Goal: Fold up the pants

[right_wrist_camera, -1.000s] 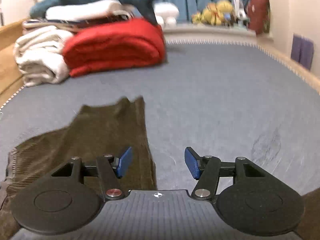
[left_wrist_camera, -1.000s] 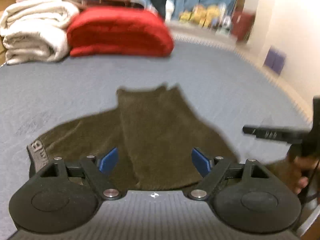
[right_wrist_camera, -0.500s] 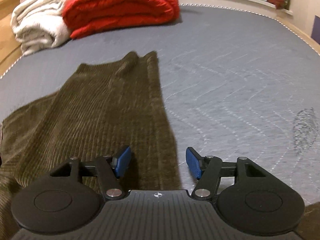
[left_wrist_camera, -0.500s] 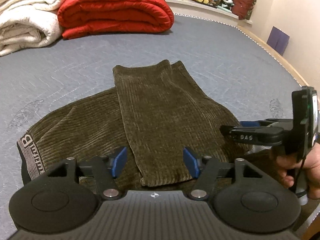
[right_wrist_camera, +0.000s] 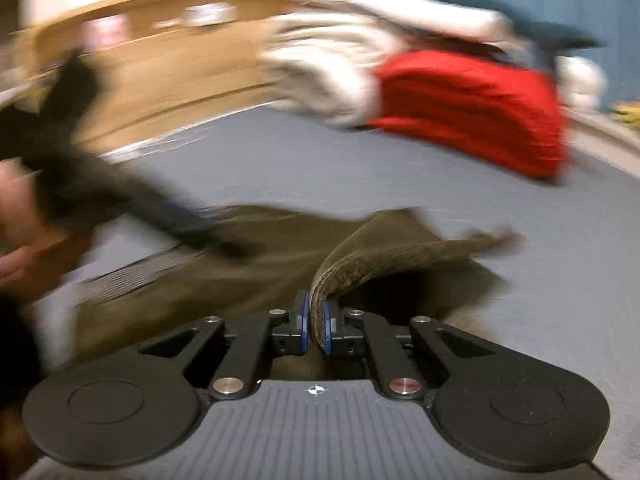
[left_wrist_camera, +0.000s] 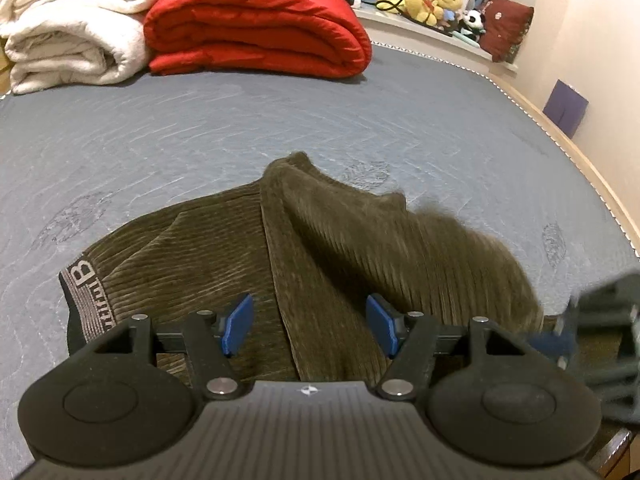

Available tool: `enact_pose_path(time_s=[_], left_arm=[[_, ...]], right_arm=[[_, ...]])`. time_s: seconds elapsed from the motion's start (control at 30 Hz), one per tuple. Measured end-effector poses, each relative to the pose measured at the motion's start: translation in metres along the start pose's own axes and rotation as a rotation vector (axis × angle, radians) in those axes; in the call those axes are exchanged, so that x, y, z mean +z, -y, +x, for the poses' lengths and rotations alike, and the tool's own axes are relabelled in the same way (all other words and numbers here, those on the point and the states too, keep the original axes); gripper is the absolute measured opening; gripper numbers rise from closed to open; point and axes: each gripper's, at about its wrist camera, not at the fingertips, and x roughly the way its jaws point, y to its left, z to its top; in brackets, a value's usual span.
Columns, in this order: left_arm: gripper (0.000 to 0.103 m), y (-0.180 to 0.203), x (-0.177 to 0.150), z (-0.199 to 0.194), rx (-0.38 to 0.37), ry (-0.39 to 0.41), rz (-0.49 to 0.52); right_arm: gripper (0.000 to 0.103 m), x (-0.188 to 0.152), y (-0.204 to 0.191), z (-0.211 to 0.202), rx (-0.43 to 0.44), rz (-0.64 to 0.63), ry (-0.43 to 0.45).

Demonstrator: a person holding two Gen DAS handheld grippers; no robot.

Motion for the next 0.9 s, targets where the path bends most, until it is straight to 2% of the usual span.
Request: enact_pose_path(time_s=[0.03,0.1,0.17,0.23,0.27,0.3,0.37,0.47,0.6,0.7,0.8,0.9], left_arm=[[0.069,-0.001,0.001,0.0,0.002,-0.004,-0.002],[0.069,-0.002,0.0,0.002,0.005,-0.012,-0.009],[0.07,-0.003,0.001,0.002,0.006,-0.016,-0.019],[0.07,-0.004,0.002,0.001,0.006,-0.015,-0.024],[0.071,-0.004,0.002,0.001,0.005,-0.013,-0.024],[0.072,-0.005,0.002,0.0,0.006,-0.01,-0.026],[0.072,-0.005,0.003,0.001,0.009,-0.01,-0.028],[0.072,-0.002,0.003,0.005,0.014,-0.02,-0.033],[0.072,0.006,0.004,0.008,0.006,-0.023,-0.03],[0.073,0.012,0.005,0.01,-0.005,-0.025,-0.024],[0.074,0.015,0.006,0.013,-0.006,-0.026,-0.019],[0.074,0.015,0.008,0.017,-0.003,-0.035,-0.025]], right_arm=[[0.007,-0.005,-0.002,0.004,0.021,-0.012,-0.052],[0.009,-0.013,-0.001,0.016,0.002,-0.017,-0.125],[0.012,-0.015,0.005,0.02,-0.02,0.016,-0.147],[0.023,-0.012,0.013,0.016,-0.049,0.064,-0.114],[0.031,-0.008,0.02,0.011,-0.061,0.106,-0.075],[0.044,-0.005,0.028,0.006,-0.075,0.154,-0.032],[0.056,0.001,0.047,-0.002,-0.107,0.264,0.042],[0.056,0.001,0.081,-0.008,-0.152,0.488,0.111],[0.056,-0.016,0.125,0.004,-0.268,0.799,0.073],[0.058,-0.032,0.144,0.008,-0.336,0.935,0.091],[0.058,-0.031,0.15,0.016,-0.256,0.992,0.128],[0.058,-0.02,0.147,0.035,-0.164,0.988,0.102]])
